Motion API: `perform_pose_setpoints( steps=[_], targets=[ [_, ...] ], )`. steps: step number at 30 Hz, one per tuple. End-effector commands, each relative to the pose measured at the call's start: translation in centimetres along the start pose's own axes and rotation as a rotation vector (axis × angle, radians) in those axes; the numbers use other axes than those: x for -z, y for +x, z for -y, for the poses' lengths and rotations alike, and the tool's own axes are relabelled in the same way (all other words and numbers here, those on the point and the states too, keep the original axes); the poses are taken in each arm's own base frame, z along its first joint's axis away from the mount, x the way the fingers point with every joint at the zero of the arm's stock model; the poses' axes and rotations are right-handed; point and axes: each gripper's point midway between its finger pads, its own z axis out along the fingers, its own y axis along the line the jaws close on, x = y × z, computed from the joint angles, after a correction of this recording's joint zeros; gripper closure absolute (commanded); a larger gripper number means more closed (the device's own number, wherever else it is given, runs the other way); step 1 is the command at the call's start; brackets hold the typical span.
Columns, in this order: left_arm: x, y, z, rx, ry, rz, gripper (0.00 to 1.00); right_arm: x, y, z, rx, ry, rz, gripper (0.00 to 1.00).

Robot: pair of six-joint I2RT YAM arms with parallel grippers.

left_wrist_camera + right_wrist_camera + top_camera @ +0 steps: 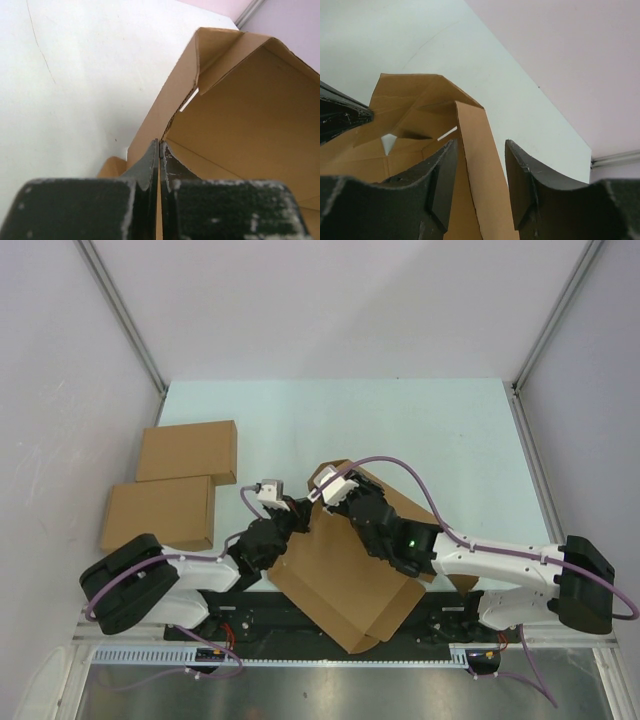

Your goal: Fold the paper box

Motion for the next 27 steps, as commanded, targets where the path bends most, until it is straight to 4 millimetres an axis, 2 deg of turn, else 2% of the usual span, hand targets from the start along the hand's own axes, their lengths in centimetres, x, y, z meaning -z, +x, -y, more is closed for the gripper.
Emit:
perform_pose_setpoints(
  steps=[1, 6, 9, 14, 19, 27],
  targets=[
    [-0.8, -3.1, 0.8, -0.016, 0.004, 0.133, 1.0, 0.1, -1.0, 1.1, -0.044, 0.008, -0.006, 0.53],
    [-1.2, -3.3, 1.1, -0.018, 0.016, 0.153, 1.0, -0.2, 0.0, 1.1, -0.076, -0.004, -0.035, 0.53],
    [-1.2, -2.7, 1.6, -0.019, 0.033, 0.142, 1.0, -0.2, -0.2, 1.1, -0.084, -0.021, -0.026, 0.54],
    [-1.1, -1.2, 2.0, -0.021, 0.048, 0.116, 1.0, -0.5, 0.7, 0.9, -0.091, -0.037, -0.052, 0.56],
    [-1.0, -0.6, 2.2, -0.022, 0.057, 0.106, 1.0, -0.7, 0.8, 0.6, -0.092, -0.055, -0.055, 0.64],
    [-0.9, -0.2, 2.5, -0.012, 0.07, 0.098, 0.99, -1.3, 3.0, -0.6, -0.051, -0.071, -0.128, 0.76]
  ],
)
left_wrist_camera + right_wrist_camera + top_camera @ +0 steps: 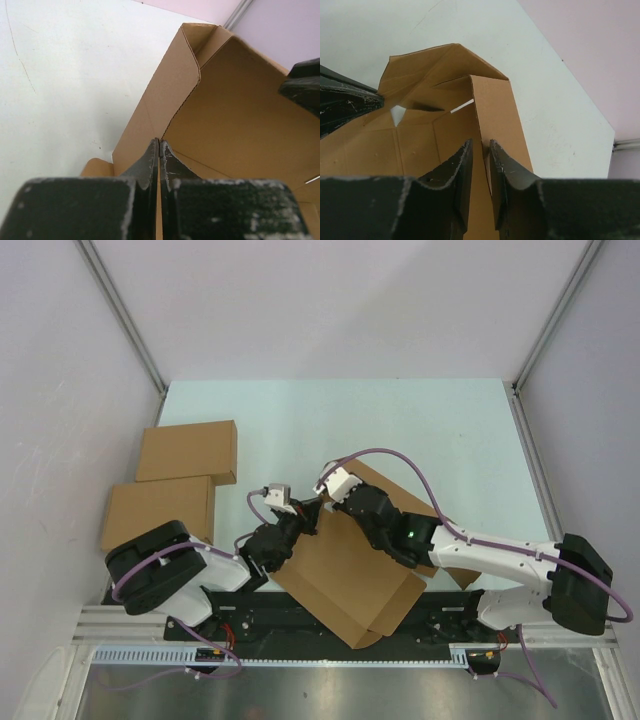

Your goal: Fold the paper box

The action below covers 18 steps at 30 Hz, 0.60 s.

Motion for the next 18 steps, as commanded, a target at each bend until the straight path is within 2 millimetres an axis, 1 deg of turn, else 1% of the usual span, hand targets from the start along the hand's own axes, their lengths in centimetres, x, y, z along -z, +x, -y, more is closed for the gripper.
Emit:
perform_pose_setpoints(
  steps=[1, 8, 10, 11, 13, 14, 18],
  targets=[
    [-0.3, -0.9, 0.9, 0.013, 0.021, 0.044, 0.99, -0.5, -0.2, 0.2, -0.01, 0.015, -0.025, 0.77],
    [-0.2, -0.7, 1.5, 0.029, 0.049, 0.037, 0.97, -1.2, 0.9, 0.2, 0.023, 0.057, -0.069, 0.82],
    [-0.2, -0.7, 1.5, 0.03, 0.051, 0.034, 0.97, -1.1, 0.8, 0.2, 0.015, 0.057, -0.063, 0.82],
    [-0.1, -0.6, 1.4, 0.027, 0.047, 0.033, 0.97, -0.9, 0.4, 0.6, -0.001, 0.066, -0.051, 0.8],
    [-0.1, -0.4, 1.2, 0.024, 0.041, 0.027, 0.98, -0.6, 0.1, 1.0, -0.007, 0.075, -0.042, 0.74],
    [-0.2, -0.4, 1.2, 0.023, 0.039, 0.027, 0.98, -0.4, -0.9, 1.5, -0.036, 0.089, -0.005, 0.66],
    [-0.2, -0.1, 1.1, 0.02, 0.037, 0.02, 0.98, 0.5, -2.2, 2.6, -0.028, 0.13, 0.032, 0.56]
  ],
)
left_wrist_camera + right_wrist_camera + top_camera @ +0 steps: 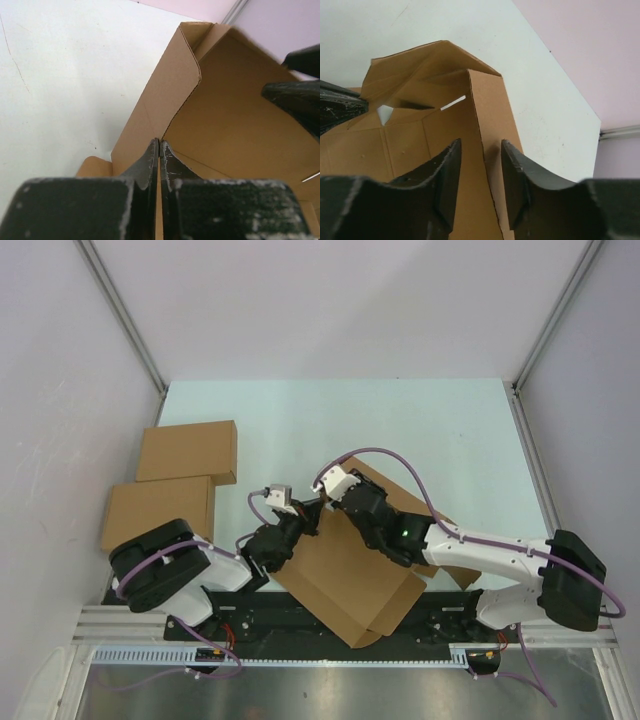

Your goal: Fold the paper box

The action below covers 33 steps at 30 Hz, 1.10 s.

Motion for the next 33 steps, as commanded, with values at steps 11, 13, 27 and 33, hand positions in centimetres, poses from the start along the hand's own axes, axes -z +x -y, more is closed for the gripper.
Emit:
perform_pose_setpoints(
  steps=[11, 13, 27, 33],
  targets=[
    [-0.2, 0.2, 0.8, 0.002, 0.02, 0.009, 0.98, 2.1, -5.6, 4.8, -0.095, 0.115, 0.157, 0.48],
    [-0.2, 0.3, 0.8, 0.002, 0.021, 0.007, 0.98, 1.3, -5.2, 4.0, -0.044, 0.105, 0.126, 0.48],
    [0.0, 0.2, 1.0, -0.014, 0.027, 0.006, 0.98, -0.6, -3.5, 2.0, 0.078, 0.073, 0.024, 0.48],
    [-0.1, 0.0, 1.4, -0.01, 0.044, 0.01, 0.98, -1.6, -2.2, 2.3, 0.111, 0.133, -0.032, 0.65]
  ],
)
